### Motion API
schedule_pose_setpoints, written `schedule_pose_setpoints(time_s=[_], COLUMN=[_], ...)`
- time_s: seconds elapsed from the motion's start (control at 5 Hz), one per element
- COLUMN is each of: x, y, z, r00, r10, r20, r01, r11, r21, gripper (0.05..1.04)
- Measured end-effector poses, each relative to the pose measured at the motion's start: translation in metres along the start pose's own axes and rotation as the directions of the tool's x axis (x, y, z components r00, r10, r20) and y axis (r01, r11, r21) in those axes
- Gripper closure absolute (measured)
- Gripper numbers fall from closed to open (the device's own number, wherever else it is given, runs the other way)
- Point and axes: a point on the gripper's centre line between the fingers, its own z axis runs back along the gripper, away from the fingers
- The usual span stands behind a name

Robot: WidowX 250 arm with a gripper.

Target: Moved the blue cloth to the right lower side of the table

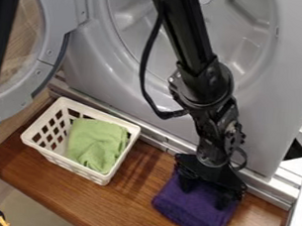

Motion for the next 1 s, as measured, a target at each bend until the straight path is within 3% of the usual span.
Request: schedule_pose_setpoints(time_s=[0.6, 1.0], x=[-0.014, -0.019], y=[-0.028, -0.032], z=[-0.002, -0.001], r00=[0.995, 0.995], r10=[-0.099, -0.103], r20=[0.001, -0.002], r01=[0.099, 0.103], r11=[0.995, 0.994], r21=[-0.019, -0.04], gripper=[0.085, 0.085])
